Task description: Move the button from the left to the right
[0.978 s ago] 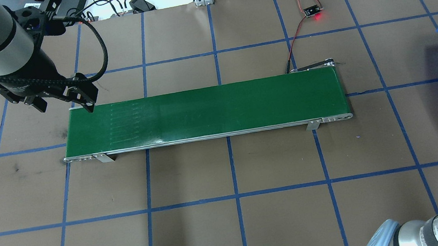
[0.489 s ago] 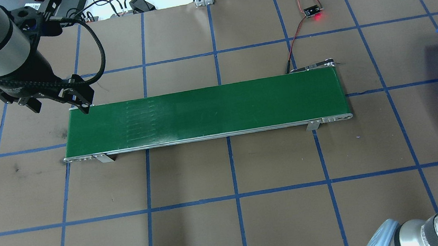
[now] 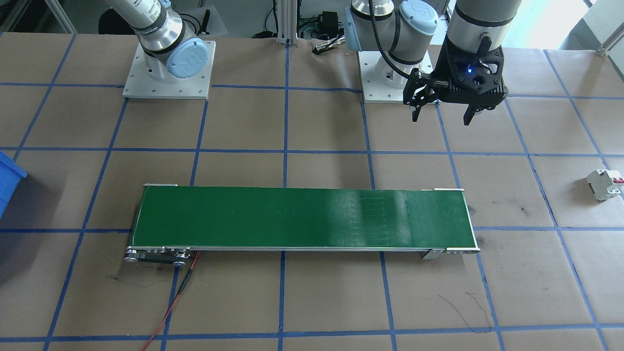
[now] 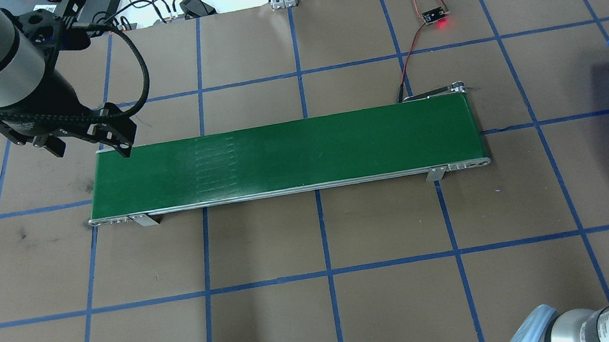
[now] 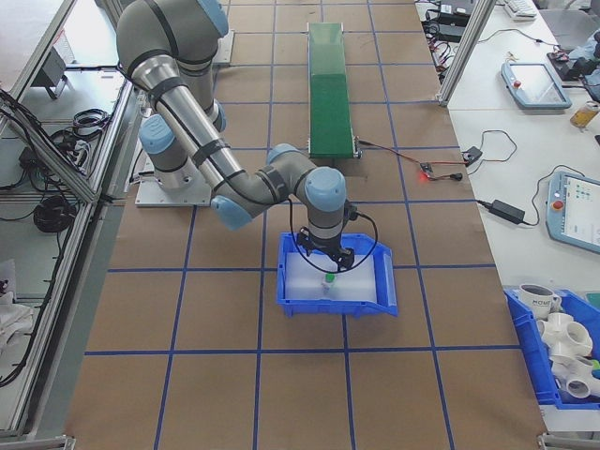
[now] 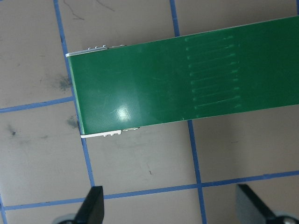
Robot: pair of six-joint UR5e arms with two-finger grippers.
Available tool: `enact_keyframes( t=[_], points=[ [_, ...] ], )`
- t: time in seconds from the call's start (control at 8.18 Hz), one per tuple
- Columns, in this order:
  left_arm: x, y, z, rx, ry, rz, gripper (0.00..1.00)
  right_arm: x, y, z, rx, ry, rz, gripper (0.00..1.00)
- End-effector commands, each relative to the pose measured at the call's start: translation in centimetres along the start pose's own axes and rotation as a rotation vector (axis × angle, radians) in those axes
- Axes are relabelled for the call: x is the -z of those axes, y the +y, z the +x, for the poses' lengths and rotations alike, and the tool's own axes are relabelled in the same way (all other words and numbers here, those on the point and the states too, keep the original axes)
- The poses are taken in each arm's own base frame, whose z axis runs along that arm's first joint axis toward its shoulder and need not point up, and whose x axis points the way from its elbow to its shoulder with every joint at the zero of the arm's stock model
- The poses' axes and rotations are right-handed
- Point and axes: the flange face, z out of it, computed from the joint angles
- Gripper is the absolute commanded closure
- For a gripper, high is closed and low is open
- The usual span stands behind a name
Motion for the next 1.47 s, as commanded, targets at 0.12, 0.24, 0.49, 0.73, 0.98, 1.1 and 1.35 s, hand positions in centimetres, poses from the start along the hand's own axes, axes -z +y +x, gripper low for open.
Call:
enact_keyframes(
  t=[0.12, 0.24, 0.49, 0.73, 0.98, 1.1, 1.35],
  points=[
    [0.5, 0.3, 0.4, 0.003, 0.033, 0.016, 0.00, 17.0, -5.4, -10.3, -0.354, -0.051, 0.011, 0.00],
    [0.7, 0.3, 0.4, 0.002, 0.030, 0.019, 0.00, 19.9, -9.6, -13.2, -0.427, -0.057, 0.011, 0.00],
    [0.7, 0.2, 1.3, 0.002, 0.044, 0.020, 0.00, 23.6, -20.2, -16.5, -0.580, -0.140, 0.003, 0.00],
    [0.9, 0.5, 3.5, 0.013, 0.045, 0.024, 0.00, 24.2, -30.7, -20.1, -0.710, -0.146, -0.031, 0.00],
    [0.3, 0.0, 3.5, -0.010, 0.042, 0.024, 0.00, 24.0, -39.9, -26.1, -0.816, -0.141, -0.055, 0.00],
    [0.3, 0.0, 3.5, -0.011, 0.039, 0.025, 0.00, 22.6, -43.7, -26.8, -0.853, -0.123, -0.038, 0.00],
    [0.1, 0.0, 3.5, -0.047, 0.037, 0.022, 0.00, 20.1, -46.7, -25.9, -0.891, -0.116, -0.016, 0.00]
  ],
)
